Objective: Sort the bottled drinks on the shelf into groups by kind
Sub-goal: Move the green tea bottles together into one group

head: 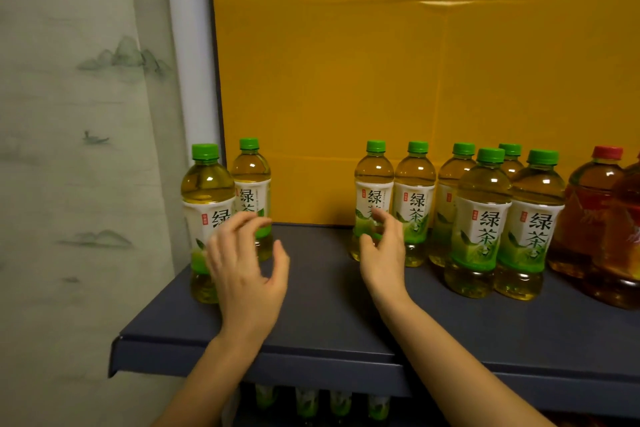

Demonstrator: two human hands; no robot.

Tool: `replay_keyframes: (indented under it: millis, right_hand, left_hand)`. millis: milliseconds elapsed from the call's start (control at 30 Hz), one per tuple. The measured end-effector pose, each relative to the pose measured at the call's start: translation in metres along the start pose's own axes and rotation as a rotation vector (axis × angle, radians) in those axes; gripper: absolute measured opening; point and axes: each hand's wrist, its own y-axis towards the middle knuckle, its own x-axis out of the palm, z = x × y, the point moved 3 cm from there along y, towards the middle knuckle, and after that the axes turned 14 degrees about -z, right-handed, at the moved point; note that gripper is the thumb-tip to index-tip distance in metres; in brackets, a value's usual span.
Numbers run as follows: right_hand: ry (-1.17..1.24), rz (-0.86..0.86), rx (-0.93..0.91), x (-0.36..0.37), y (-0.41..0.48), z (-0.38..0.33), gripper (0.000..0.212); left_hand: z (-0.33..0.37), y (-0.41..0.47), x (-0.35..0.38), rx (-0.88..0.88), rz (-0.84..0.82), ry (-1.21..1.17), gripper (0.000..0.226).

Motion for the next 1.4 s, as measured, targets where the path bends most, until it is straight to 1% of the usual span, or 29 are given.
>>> replay_keyframes:
  millis: [67, 100, 133, 200, 267, 300, 333, 400, 433, 467, 533, 633, 733, 800, 933, 1133, 1267, 1400]
  right_hand:
    - [0.004, -0.12, -0.028, 0.023, 0.003, -0.009, 0.044]
    - [0.005, -0.175, -0.034, 0.035, 0.005, -0.012, 0.043]
    - [0.008, -0.219, -0.034, 0.048, 0.007, -0.014, 0.043]
    - [0.014, -0.282, -0.023, 0.072, 0.01, -0.017, 0.046]
    - [0.016, -0.354, 0.01, 0.095, 0.015, -0.019, 0.055]
    - [0.007, -0.393, 0.028, 0.106, 0.018, -0.019, 0.062]
    - [-0.003, -0.429, 0.041, 0.116, 0.022, -0.02, 0.069]
    - [-0.009, -0.475, 0.055, 0.131, 0.03, -0.022, 0.075]
    - [-0.005, -0.485, 0.057, 0.138, 0.034, -0.023, 0.076]
    - [0.009, -0.489, 0.056, 0.143, 0.038, -0.024, 0.075]
    - [0.07, -0.479, 0.067, 0.152, 0.042, -0.025, 0.073]
    - [0.107, -0.425, 0.075, 0.162, 0.043, -0.023, 0.069]
    - [0.041, -0.363, 0.044, 0.163, 0.041, -0.019, 0.06]
    - [-0.005, -0.352, 0.024, 0.161, 0.041, -0.019, 0.055]
    - [-0.061, -0.328, 0.001, 0.146, 0.037, -0.021, 0.056]
    - [-0.07, -0.304, -0.101, 0.085, 0.029, -0.028, 0.056]
    - [-0.013, -0.263, -0.095, 0.026, 0.013, -0.02, 0.054]
    - [-0.065, -0.175, -0.065, -0.028, -0.005, -0.003, 0.05]
  left_hand:
    - [-0.016, -0.003, -0.012, -0.085, 0.075, 0.007, 0.049]
    - [-0.026, -0.004, -0.015, -0.135, 0.078, -0.011, 0.058]
    - [-0.037, -0.004, -0.017, -0.192, 0.052, -0.041, 0.067]
    - [-0.056, -0.001, -0.019, -0.315, -0.056, -0.105, 0.085]
    - [-0.069, 0.0, -0.018, -0.462, -0.187, -0.21, 0.103]
    - [-0.073, 0.001, -0.017, -0.537, -0.237, -0.281, 0.105]
    - [-0.078, 0.0, -0.016, -0.604, -0.276, -0.356, 0.102]
    - [-0.086, -0.002, -0.012, -0.706, -0.349, -0.485, 0.083]
    - [-0.09, -0.003, -0.011, -0.725, -0.366, -0.52, 0.072]
    - [-0.091, -0.004, -0.01, -0.728, -0.37, -0.538, 0.065]
    - [-0.091, -0.004, -0.011, -0.73, -0.353, -0.55, 0.06]
    - [-0.087, -0.004, -0.012, -0.734, -0.33, -0.52, 0.064]
    - [-0.089, -0.004, -0.012, -0.719, -0.325, -0.512, 0.07]
    - [-0.091, -0.005, -0.012, -0.715, -0.322, -0.52, 0.067]
    - [-0.094, -0.004, -0.011, -0.702, -0.324, -0.48, 0.066]
    - [-0.098, -0.006, -0.012, -0.695, -0.312, -0.475, 0.065]
    - [-0.102, -0.008, -0.012, -0.707, -0.331, -0.503, 0.067]
    - [-0.098, -0.006, -0.012, -0.704, -0.317, -0.558, 0.076]
